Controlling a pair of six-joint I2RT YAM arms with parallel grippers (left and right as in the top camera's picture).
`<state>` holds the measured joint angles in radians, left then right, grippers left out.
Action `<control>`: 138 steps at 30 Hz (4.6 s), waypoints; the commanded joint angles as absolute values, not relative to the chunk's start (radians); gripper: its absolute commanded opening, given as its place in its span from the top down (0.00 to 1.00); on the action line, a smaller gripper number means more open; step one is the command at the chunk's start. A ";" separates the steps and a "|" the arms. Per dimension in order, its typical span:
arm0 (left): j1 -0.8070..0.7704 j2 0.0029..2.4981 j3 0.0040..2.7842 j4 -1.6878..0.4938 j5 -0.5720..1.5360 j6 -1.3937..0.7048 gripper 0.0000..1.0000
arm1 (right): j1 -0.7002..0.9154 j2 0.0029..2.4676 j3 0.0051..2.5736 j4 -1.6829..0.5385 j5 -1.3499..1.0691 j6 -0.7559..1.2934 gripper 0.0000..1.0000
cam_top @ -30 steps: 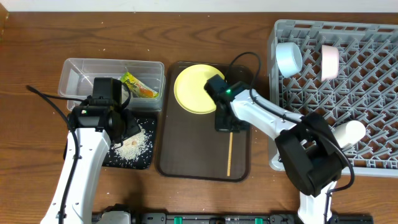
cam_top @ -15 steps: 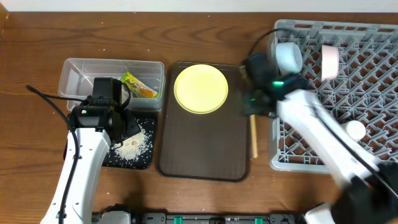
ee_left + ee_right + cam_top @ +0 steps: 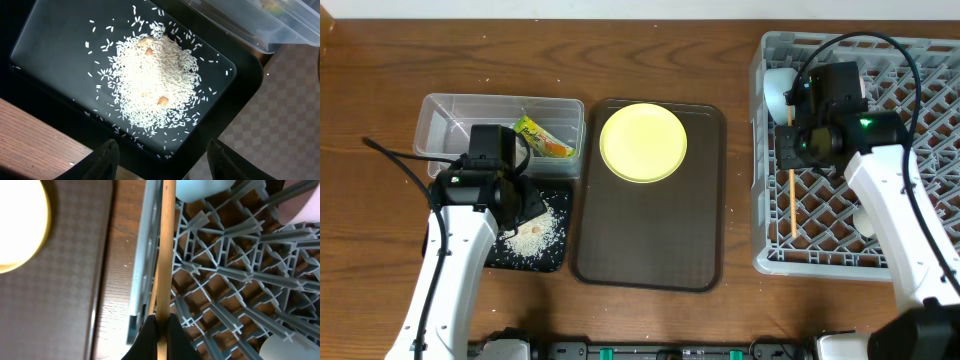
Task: Sort waste into correct bins and load items into the dishwasher rack
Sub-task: 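Carry the second chopstick to the rack and release it, then reach the right gripper to the yellow plate and grip its edge, then lift the yellow plate and stand it upright in the rack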
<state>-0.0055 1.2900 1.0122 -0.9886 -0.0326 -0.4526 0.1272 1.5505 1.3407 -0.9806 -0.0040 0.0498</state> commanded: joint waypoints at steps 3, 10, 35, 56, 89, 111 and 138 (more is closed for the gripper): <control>0.000 1.287 1.023 -0.994 -0.037 -0.466 0.41 | 0.115 1.606 1.344 -0.979 -0.018 0.003 0.92; 0.000 1.287 1.023 -0.994 -0.037 -0.466 0.41 | 0.115 1.610 1.345 -0.959 -0.020 0.003 0.65; 0.000 1.287 1.023 -0.994 -0.037 -0.466 0.41 | 0.443 1.774 1.371 -0.577 -0.003 0.279 0.36; 0.000 1.287 1.023 -0.994 -0.037 -0.466 0.41 | 0.456 2.061 1.371 -0.483 -0.054 0.505 0.55; 0.000 1.287 1.023 -0.994 -0.037 -0.466 0.40 | 0.375 1.669 1.373 -0.625 -0.017 0.237 0.99; 0.000 1.287 1.023 -0.994 -0.037 -0.466 0.41 | 0.068 1.322 1.373 -0.825 0.749 -0.162 0.99; 0.000 1.287 1.023 -0.994 -0.037 -0.466 0.40 | 0.062 1.504 1.372 -0.876 0.651 -0.057 0.99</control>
<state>-0.0055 1.2900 1.0122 -0.9890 -0.0326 -0.4526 0.0650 1.5005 1.3651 -0.8780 0.7044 -0.0875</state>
